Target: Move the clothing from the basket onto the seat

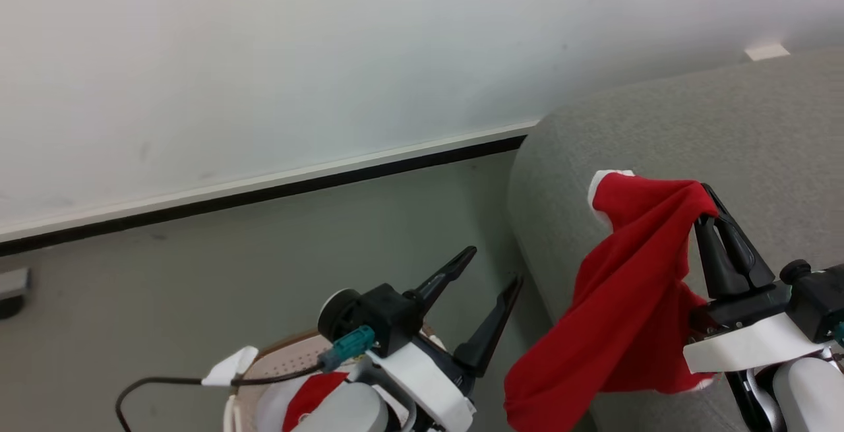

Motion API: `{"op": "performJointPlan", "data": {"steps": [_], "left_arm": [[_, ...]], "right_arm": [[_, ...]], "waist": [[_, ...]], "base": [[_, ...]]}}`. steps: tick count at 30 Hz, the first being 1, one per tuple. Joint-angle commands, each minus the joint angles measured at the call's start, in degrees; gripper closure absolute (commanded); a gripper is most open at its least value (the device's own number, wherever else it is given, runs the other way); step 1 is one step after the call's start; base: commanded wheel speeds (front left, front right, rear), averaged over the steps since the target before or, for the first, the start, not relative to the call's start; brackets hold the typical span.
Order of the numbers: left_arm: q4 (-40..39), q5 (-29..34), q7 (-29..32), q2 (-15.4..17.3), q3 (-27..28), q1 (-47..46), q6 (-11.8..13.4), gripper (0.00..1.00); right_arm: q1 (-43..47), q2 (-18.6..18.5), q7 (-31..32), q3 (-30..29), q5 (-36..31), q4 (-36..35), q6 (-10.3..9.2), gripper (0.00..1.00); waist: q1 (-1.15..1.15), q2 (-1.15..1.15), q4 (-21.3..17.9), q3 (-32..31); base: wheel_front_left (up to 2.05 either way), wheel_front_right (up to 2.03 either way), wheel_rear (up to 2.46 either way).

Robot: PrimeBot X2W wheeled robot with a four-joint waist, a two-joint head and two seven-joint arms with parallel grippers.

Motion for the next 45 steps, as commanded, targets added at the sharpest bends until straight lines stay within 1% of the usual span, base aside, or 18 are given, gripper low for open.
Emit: {"op": "performJointPlan", "data": {"steps": [1,5,9,13,18,22,25,26,30,31,34,37,41,42,45], "left_arm": [[0.3,0.7,-0.3,0.3,0.2,-0.3,-0.1,0.00],[1.1,1.6,-0.3,0.3,0.3,-0.3,-0.5,0.00],[1.6,2.5,-0.4,0.0,0.5,-0.2,-0.8,0.00],[1.8,2.4,-0.4,-0.5,1.0,0.6,-1.5,0.00],[1.4,2.4,-0.4,-1.1,1.1,0.1,-2.1,0.00],[1.4,3.3,-0.4,-0.7,0.8,-1.8,-2.6,0.00],[1.5,3.9,-0.1,-0.1,0.5,-3.2,-2.8,0.00],[1.4,4.1,-0.1,0.2,0.4,-3.8,-2.8,0.00],[1.0,4.8,0.4,1.0,0.2,-5.9,-3.0,0.00],[1.0,4.8,0.4,1.0,0.2,-5.9,-3.0,0.00],[0.6,5.2,0.6,1.4,0.5,-7.2,-2.8,0.00],[0.2,5.6,1.0,2.1,0.6,-8.3,-2.6,0.00],[-0.6,6.4,1.6,3.0,0.7,-9.9,-2.5,0.00],[-0.8,6.5,1.8,3.3,0.8,-10.3,-2.4,0.00],[-1.5,6.8,2.5,4.0,1.0,-11.4,-2.2,0.00]], "right_arm": [[0.7,-0.1,0.0,-0.1,-0.3,-0.6,-0.12,1.00],[1.5,0.5,0.0,-0.3,-0.1,-1.3,-0.12,1.00],[2.1,0.8,0.0,0.0,0.2,-1.7,-0.12,1.00],[1.7,0.7,0.0,-0.2,0.5,-2.5,-0.12,1.00],[0.3,-0.9,0.0,-0.9,1.2,-3.1,-0.12,1.00],[-5.0,-5.1,0.0,-1.3,1.5,-2.6,-0.12,1.00],[-10.2,-9.6,0.0,-2.0,0.4,-1.5,-0.12,1.00],[-12.0,-11.3,0.0,-2.2,0.0,-0.7,-0.12,1.00],[-19.7,-17.5,0.3,-3.3,1.9,3.0,-0.12,1.00],[-19.7,-17.5,0.3,-3.3,1.9,3.0,-0.12,1.00],[-25.6,-21.4,0.4,-3.9,3.8,6.2,-0.12,1.00],[-31.4,-24.6,0.6,-3.6,5.3,10.2,-0.12,1.00],[-37.5,-27.5,0.9,-3.1,5.7,16.5,-0.12,1.00],[-38.6,-27.8,1.0,-2.3,4.8,18.3,-0.12,1.00],[-41.1,-27.1,2.0,-0.4,4.7,24.0,-0.12,1.00]], "waist": [[0.00,-0.01,-3.5,1.3],[0.00,-0.01,-6.5,2.0],[0.00,-0.01,-8.2,2.5],[0.00,-0.01,-8.9,2.6],[0.00,-0.01,-8.1,3.9],[0.00,-0.01,-5.6,8.3],[0.00,-0.01,-3.5,11.6],[0.00,-0.01,-2.8,12.6],[0.00,-0.01,0.1,17.1],[0.00,-0.01,0.1,17.1],[0.00,-0.01,1.6,20.3],[0.00,-0.01,2.5,23.3],[0.00,-0.01,3.2,27.3],[0.00,-0.01,3.2,28.2],[0.00,-0.01,3.2,30.9]], "base": [[0.00,0.00,0.00],[0.00,0.00,0.00],[0.00,0.00,0.00],[0.00,0.00,0.00],[0.00,0.00,0.00],[0.00,0.00,0.00],[0.00,0.00,0.00],[0.00,0.00,0.00],[0.00,0.00,0.00],[0.00,0.00,0.00],[0.00,0.00,0.00],[0.00,0.00,0.00],[0.00,0.00,0.00],[0.00,0.00,0.00],[0.00,0.00,0.00]]}}
